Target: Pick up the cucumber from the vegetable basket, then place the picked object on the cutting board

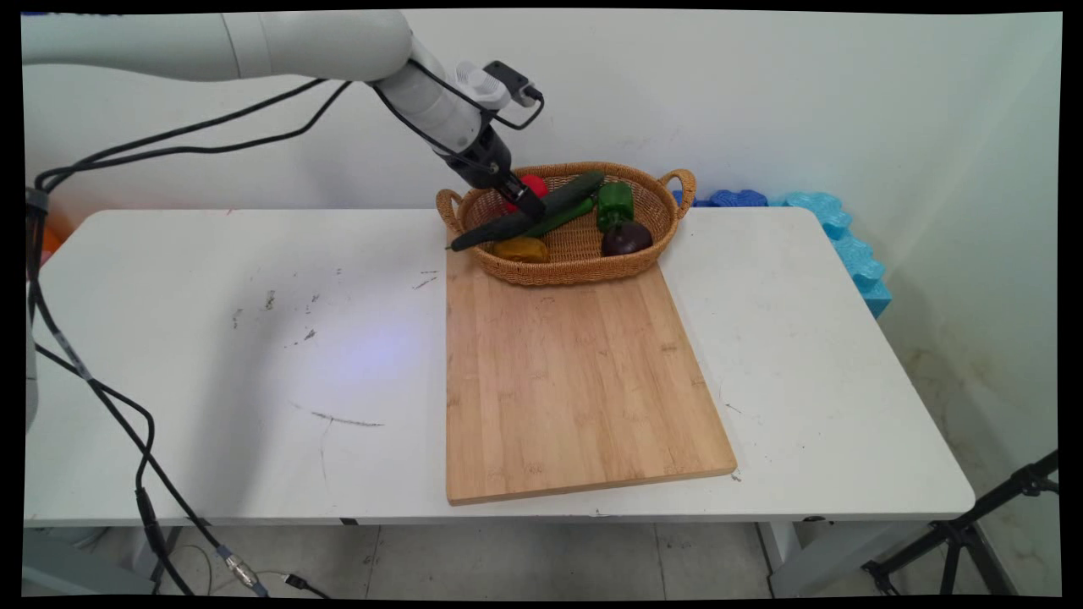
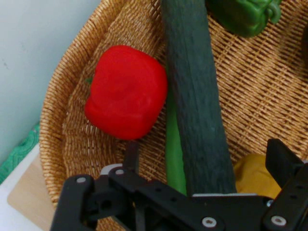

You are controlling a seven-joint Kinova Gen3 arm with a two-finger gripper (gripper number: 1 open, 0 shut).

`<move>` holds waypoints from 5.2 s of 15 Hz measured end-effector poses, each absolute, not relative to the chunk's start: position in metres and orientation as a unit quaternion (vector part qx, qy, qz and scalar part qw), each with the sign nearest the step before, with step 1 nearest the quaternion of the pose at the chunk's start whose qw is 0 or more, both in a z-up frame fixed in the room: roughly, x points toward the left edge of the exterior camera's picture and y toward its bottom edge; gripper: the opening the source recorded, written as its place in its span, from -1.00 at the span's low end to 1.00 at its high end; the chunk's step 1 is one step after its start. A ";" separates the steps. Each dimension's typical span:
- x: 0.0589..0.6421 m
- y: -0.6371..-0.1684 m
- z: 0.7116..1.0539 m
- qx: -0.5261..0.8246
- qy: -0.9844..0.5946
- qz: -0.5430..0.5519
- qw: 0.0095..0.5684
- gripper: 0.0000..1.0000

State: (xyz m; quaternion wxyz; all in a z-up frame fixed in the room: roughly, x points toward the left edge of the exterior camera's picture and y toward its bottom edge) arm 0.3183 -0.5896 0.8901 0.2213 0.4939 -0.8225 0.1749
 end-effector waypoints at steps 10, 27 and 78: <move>0.310 -0.600 0.867 0.504 -0.819 0.170 0.215 -1.00; 0.308 -0.590 0.935 0.460 -0.828 0.187 0.260 -1.00; 0.307 -0.460 0.810 0.252 -0.912 0.098 0.310 1.00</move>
